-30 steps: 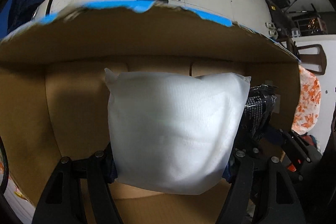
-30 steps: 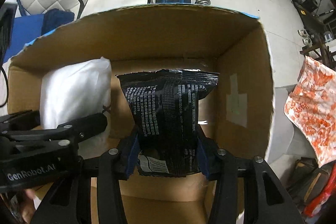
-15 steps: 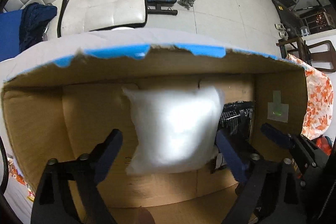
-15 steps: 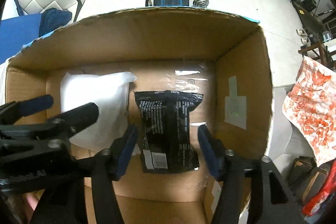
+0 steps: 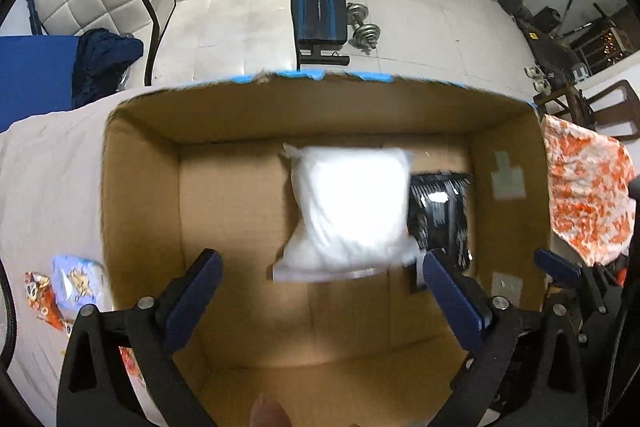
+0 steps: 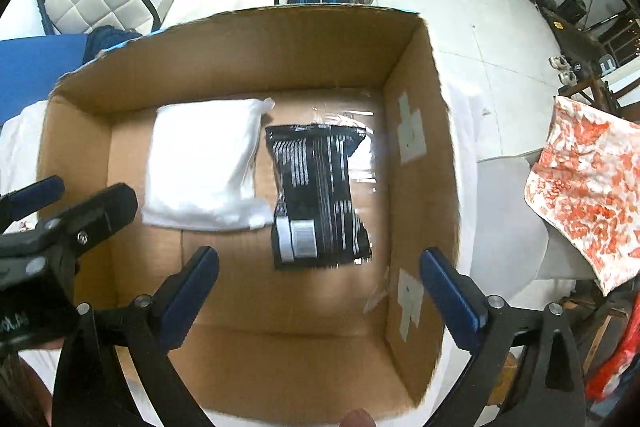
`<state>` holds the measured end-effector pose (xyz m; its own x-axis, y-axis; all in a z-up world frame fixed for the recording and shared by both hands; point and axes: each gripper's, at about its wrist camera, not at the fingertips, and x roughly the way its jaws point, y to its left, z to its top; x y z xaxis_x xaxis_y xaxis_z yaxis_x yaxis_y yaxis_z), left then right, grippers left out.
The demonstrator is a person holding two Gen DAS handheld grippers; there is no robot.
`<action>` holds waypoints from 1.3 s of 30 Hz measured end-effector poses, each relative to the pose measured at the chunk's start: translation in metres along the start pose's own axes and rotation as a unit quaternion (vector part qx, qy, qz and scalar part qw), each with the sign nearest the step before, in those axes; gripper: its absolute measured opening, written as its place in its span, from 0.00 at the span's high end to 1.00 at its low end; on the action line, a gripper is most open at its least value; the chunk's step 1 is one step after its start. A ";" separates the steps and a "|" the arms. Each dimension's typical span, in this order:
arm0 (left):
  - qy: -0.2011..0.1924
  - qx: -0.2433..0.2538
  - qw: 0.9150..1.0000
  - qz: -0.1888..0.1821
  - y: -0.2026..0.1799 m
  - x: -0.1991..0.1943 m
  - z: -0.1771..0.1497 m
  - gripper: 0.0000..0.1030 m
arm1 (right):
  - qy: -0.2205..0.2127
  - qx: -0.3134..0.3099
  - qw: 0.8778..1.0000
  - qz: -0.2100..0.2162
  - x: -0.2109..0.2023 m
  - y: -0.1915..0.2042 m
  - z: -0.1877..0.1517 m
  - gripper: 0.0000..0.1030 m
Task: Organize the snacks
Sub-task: 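Carry both packs into the box and open both tools to release them, then grasp the orange pack with the left tool while the right tool grasps the red-green pack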
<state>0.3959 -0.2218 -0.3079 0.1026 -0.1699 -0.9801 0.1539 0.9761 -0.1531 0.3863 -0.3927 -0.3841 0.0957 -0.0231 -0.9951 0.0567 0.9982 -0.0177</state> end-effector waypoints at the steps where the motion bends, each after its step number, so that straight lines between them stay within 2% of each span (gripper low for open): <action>1: -0.003 0.001 1.000 0.001 0.000 -0.004 -0.005 0.00 | -0.003 -0.001 1.000 0.001 -0.004 0.000 -0.006 0.01; 10: -0.061 0.017 0.998 0.009 -0.012 -0.063 -0.059 0.00 | -0.049 0.005 0.999 0.007 -0.058 -0.006 -0.063 0.00; 18: -0.096 0.019 0.995 0.026 -0.017 -0.105 -0.101 0.01 | -0.091 0.009 0.996 0.010 -0.120 -0.011 -0.112 0.00; 23: -0.116 0.022 0.993 0.022 -0.020 -0.129 -0.127 0.01 | -0.108 0.007 0.994 0.009 -0.150 -0.009 -0.136 0.00; 29: -0.133 0.026 0.991 0.023 -0.020 -0.151 -0.146 0.01 | -0.118 0.016 0.993 0.017 -0.172 -0.004 -0.148 0.00; 33: -0.136 0.015 0.991 0.003 -0.007 -0.166 -0.149 0.00 | -0.125 0.023 0.991 0.039 -0.187 0.010 -0.146 0.00; 36: -0.146 0.009 0.989 0.001 0.009 -0.180 -0.149 0.00 | -0.128 0.016 0.990 0.054 -0.196 0.037 -0.144 0.00; 39: -0.145 -0.005 0.989 0.002 0.044 -0.195 -0.151 0.00 | -0.123 -0.001 0.990 0.069 -0.193 0.074 -0.140 0.00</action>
<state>0.2341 -0.1253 -0.1430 0.3804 -0.1960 -0.9038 0.1430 0.9780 -0.1519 0.2330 -0.3067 -0.2070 0.3413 0.1004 -0.9346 0.0235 0.9931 0.1153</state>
